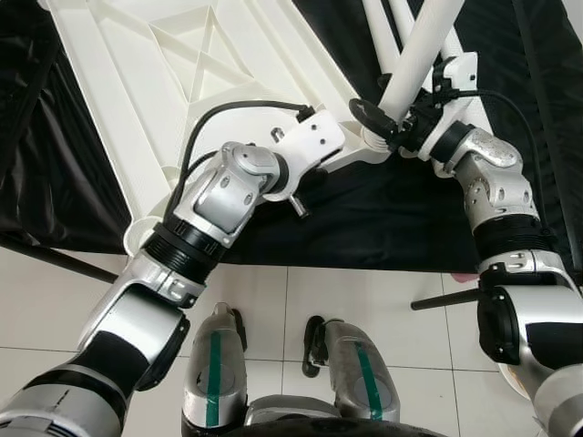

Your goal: Building children table

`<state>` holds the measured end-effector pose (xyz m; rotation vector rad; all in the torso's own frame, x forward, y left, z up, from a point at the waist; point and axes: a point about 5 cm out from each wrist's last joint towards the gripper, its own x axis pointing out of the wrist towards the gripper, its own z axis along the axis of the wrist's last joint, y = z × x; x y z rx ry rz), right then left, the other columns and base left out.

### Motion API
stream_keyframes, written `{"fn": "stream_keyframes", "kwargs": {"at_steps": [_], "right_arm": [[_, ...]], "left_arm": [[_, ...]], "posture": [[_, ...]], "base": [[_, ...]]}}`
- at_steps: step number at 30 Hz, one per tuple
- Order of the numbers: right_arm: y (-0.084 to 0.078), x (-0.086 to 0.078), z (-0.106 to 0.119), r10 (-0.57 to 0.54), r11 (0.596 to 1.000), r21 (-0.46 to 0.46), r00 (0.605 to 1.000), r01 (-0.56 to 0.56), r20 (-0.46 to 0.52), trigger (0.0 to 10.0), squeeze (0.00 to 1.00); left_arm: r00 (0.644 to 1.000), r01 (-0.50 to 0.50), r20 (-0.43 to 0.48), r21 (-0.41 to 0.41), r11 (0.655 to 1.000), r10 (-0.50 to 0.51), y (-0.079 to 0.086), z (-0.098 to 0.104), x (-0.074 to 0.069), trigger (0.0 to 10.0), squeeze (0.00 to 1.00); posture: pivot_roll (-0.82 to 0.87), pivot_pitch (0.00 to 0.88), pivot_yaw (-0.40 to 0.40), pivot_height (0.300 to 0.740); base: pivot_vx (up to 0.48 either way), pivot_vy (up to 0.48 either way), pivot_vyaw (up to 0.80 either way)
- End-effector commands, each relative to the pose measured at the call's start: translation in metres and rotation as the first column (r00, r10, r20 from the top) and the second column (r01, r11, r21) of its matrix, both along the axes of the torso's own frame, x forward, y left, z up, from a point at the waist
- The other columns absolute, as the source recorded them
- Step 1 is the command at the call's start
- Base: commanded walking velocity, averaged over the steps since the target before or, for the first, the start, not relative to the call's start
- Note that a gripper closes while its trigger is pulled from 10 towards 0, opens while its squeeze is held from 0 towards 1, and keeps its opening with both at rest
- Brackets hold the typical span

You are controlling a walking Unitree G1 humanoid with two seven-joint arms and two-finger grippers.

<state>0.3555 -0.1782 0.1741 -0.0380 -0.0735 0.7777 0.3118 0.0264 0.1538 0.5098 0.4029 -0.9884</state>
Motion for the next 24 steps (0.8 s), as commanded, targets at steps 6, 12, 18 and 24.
{"fn": "stream_keyframes", "kwargs": {"at_steps": [6,12,18,24], "right_arm": [[0.008,-0.006,-0.006,0.022,1.000,0.005,1.000,-0.022,-0.007,0.0,0.00],[0.017,-0.008,-0.012,-0.110,0.994,0.016,0.994,0.110,0.005,0.0,0.00],[0.032,-0.010,-0.014,-0.262,0.963,0.061,0.965,0.264,-0.024,0.0,0.00],[0.046,-0.016,-0.019,-0.409,0.910,0.058,0.912,0.410,-0.016,0.0,0.00]], "left_arm": [[0.998,-0.066,-0.011,0.018,0.998,0.066,0.008,-0.010,0.000,0.0,0.00],[0.994,-0.105,-0.008,0.015,0.994,0.105,0.006,-0.010,0.001,10.0,0.00],[0.984,-0.180,-0.007,-0.029,0.983,0.180,0.004,-0.006,0.004,10.0,0.00],[0.977,-0.215,-0.021,-0.073,0.974,0.214,-0.002,-0.003,0.002,10.0,0.00]], "posture": [[0.06,0.100,-0.008,0.740],[0.07,0.109,-0.016,0.740],[0.07,0.122,-0.027,0.740],[0.07,0.135,-0.025,0.740]], "base": [[0.000,0.000,0.00],[0.000,0.000,0.00],[0.000,0.000,0.00],[0.000,0.000,0.00]]}}
